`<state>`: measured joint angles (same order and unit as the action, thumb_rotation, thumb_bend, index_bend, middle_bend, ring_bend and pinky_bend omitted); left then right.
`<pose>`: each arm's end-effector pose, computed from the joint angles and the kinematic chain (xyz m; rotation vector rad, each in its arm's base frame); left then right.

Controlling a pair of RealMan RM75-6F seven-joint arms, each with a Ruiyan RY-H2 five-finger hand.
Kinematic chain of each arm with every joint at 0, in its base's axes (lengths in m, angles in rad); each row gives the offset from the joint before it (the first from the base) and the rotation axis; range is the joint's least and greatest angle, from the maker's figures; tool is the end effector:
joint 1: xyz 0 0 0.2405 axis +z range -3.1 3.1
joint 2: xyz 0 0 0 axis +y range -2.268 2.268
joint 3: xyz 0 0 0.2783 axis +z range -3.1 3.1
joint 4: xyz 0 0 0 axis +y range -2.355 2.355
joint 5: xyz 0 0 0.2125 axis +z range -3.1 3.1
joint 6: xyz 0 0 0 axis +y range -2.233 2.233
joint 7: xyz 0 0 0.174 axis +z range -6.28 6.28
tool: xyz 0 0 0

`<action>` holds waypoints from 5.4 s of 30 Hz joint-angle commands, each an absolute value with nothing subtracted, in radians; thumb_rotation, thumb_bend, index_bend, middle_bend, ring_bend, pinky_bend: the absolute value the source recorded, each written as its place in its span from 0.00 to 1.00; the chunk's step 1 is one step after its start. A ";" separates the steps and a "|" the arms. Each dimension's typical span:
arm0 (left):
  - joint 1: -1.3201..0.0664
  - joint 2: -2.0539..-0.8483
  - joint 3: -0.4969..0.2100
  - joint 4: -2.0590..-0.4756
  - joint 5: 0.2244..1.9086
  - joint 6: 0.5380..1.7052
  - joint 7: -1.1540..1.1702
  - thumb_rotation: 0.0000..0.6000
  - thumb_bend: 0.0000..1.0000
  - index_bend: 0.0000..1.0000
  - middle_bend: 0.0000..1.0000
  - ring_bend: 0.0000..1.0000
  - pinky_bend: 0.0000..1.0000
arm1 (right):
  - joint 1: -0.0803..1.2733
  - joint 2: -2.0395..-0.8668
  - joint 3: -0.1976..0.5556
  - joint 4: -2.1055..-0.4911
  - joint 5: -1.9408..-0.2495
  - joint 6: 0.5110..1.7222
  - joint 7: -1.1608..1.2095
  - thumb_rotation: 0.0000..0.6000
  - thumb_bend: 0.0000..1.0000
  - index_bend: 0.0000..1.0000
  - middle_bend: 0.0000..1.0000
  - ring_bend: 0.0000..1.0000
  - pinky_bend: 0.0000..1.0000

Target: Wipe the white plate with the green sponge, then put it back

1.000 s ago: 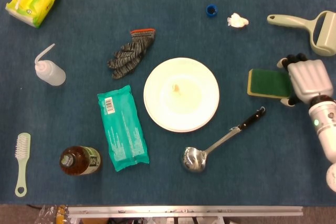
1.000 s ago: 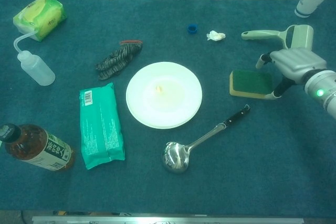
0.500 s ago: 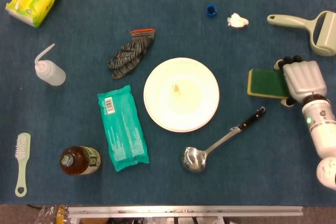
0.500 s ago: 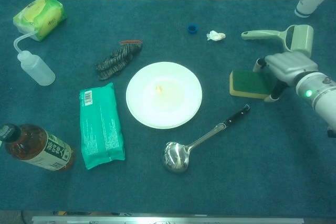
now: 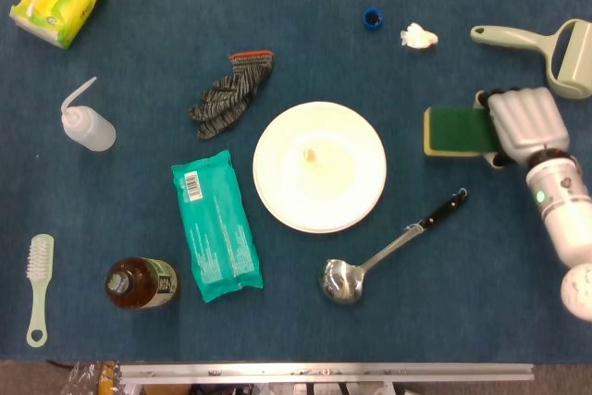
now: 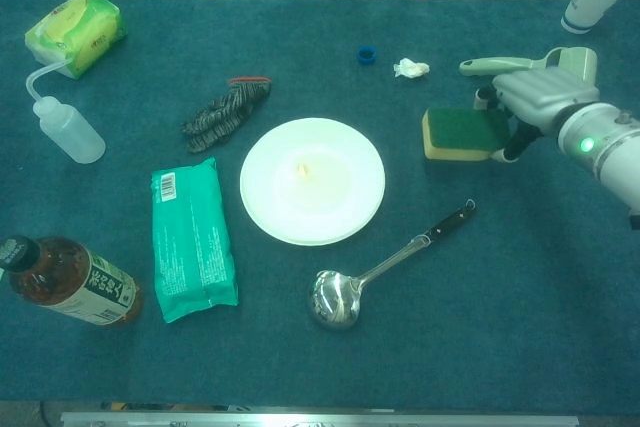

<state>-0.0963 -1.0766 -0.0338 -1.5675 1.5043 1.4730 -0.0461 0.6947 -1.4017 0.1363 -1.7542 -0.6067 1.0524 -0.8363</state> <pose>-0.3428 0.2144 0.1816 -1.4139 -0.8818 -0.8705 -0.2188 -0.3494 0.0013 1.7707 -1.0252 0.4290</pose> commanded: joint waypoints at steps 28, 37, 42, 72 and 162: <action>-0.060 -1.064 -0.032 -1.608 1.511 1.533 -0.036 1.00 0.47 0.14 0.16 0.09 0.13 | 1.125 -1.492 0.079 -1.730 -0.376 0.961 -1.084 1.00 0.27 0.52 0.42 0.36 0.61; -0.046 -1.065 -0.033 -1.579 1.521 1.557 -0.080 1.00 0.47 0.14 0.16 0.09 0.13 | 1.229 -1.606 0.079 -1.648 -0.291 0.999 -1.168 1.00 0.27 0.52 0.42 0.36 0.61; -0.042 -1.067 -0.033 -1.559 1.524 1.561 -0.103 1.00 0.47 0.14 0.16 0.09 0.13 | 1.272 -1.664 0.085 -1.609 -0.243 1.035 -1.208 1.00 0.26 0.52 0.42 0.36 0.61; -0.037 -1.092 -0.034 -1.506 1.530 1.563 -0.153 1.00 0.47 0.14 0.16 0.09 0.13 | 1.294 -1.727 0.041 -1.557 -0.231 1.113 -1.306 1.00 0.26 0.52 0.42 0.36 0.61; -0.023 -1.109 -0.041 -1.484 1.524 1.571 -0.165 1.00 0.47 0.17 0.16 0.09 0.13 | 1.087 -1.430 -0.030 -1.832 -0.459 1.188 -1.079 1.00 0.25 0.52 0.42 0.36 0.61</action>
<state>-0.0226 -1.1084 -0.0411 -1.4842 1.5243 1.5712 -0.1655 1.1045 -1.4470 -0.0149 -1.8155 -0.4430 1.1783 -1.0958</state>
